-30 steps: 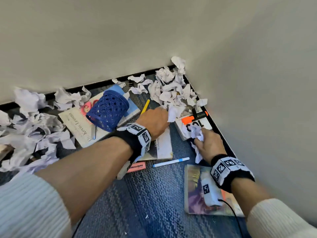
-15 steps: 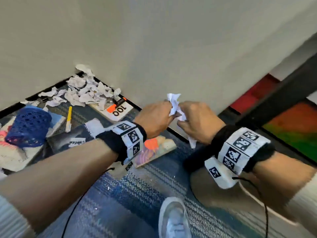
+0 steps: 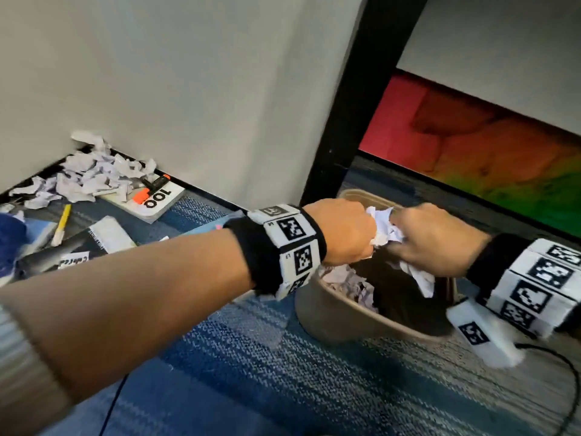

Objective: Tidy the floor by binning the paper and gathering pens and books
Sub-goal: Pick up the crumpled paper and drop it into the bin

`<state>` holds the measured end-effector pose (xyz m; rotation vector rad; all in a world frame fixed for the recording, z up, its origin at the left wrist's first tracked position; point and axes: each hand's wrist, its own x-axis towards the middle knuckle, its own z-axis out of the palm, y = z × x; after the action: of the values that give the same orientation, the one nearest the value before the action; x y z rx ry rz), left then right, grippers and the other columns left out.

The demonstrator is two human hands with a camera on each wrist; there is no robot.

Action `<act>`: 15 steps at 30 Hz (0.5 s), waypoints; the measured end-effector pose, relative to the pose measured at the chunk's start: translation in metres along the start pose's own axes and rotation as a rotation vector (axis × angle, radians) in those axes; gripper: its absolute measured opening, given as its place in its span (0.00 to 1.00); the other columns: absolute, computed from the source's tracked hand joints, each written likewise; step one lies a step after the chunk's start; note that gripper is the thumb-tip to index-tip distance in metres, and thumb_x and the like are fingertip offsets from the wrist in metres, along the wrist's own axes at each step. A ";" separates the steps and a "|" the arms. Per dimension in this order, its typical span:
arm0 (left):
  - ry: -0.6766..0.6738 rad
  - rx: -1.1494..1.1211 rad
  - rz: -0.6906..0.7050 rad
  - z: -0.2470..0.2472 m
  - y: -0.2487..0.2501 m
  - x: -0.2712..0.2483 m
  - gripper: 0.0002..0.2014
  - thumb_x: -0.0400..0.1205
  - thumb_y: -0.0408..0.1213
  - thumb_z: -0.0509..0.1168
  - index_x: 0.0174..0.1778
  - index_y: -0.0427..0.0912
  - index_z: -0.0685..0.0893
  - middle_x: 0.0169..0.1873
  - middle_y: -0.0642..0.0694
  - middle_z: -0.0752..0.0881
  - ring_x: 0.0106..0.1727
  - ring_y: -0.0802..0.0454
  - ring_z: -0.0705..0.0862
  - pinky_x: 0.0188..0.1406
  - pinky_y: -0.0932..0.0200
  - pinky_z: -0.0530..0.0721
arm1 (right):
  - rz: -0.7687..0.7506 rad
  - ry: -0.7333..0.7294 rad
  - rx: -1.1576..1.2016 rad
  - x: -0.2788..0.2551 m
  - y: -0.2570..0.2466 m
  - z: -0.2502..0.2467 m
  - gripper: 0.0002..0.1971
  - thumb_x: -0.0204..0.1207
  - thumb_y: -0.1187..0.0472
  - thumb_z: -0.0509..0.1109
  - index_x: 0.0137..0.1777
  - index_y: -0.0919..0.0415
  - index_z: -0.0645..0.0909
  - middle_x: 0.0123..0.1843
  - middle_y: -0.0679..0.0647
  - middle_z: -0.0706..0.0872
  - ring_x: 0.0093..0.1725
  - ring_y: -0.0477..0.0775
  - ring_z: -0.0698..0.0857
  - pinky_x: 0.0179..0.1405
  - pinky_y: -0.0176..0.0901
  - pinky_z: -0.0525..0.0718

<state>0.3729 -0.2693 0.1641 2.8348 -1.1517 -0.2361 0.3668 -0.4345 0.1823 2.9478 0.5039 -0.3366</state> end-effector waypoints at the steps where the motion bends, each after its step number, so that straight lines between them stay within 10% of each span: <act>1: -0.030 0.025 -0.020 0.000 0.006 0.008 0.16 0.87 0.46 0.55 0.56 0.39 0.84 0.52 0.41 0.85 0.41 0.46 0.75 0.42 0.55 0.74 | 0.021 -0.017 0.052 0.003 0.006 0.007 0.13 0.75 0.50 0.69 0.37 0.54 0.68 0.41 0.55 0.82 0.41 0.59 0.79 0.37 0.45 0.72; 7: -0.166 -0.122 -0.249 0.002 0.028 0.040 0.32 0.78 0.51 0.67 0.73 0.37 0.66 0.69 0.36 0.72 0.67 0.39 0.77 0.62 0.48 0.77 | 0.065 -0.188 0.230 0.014 0.019 0.010 0.24 0.70 0.44 0.73 0.55 0.55 0.65 0.53 0.56 0.74 0.49 0.58 0.75 0.45 0.45 0.73; 11: -0.098 -0.222 -0.193 -0.012 0.025 0.034 0.10 0.79 0.46 0.65 0.47 0.42 0.79 0.47 0.41 0.82 0.51 0.41 0.84 0.48 0.55 0.81 | -0.061 -0.187 -0.085 0.017 0.008 -0.022 0.12 0.75 0.45 0.66 0.40 0.52 0.74 0.42 0.54 0.78 0.42 0.59 0.78 0.40 0.42 0.74; 15: 0.034 -0.154 -0.310 -0.039 -0.002 -0.003 0.12 0.80 0.41 0.61 0.31 0.47 0.74 0.27 0.50 0.74 0.32 0.45 0.78 0.34 0.55 0.77 | -0.214 0.058 -0.357 0.021 -0.024 -0.062 0.14 0.76 0.48 0.67 0.35 0.55 0.73 0.30 0.50 0.68 0.37 0.57 0.75 0.34 0.43 0.72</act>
<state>0.3781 -0.2654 0.2025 2.8525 -0.6514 -0.2790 0.3905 -0.3955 0.2351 2.5696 0.7981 -0.1614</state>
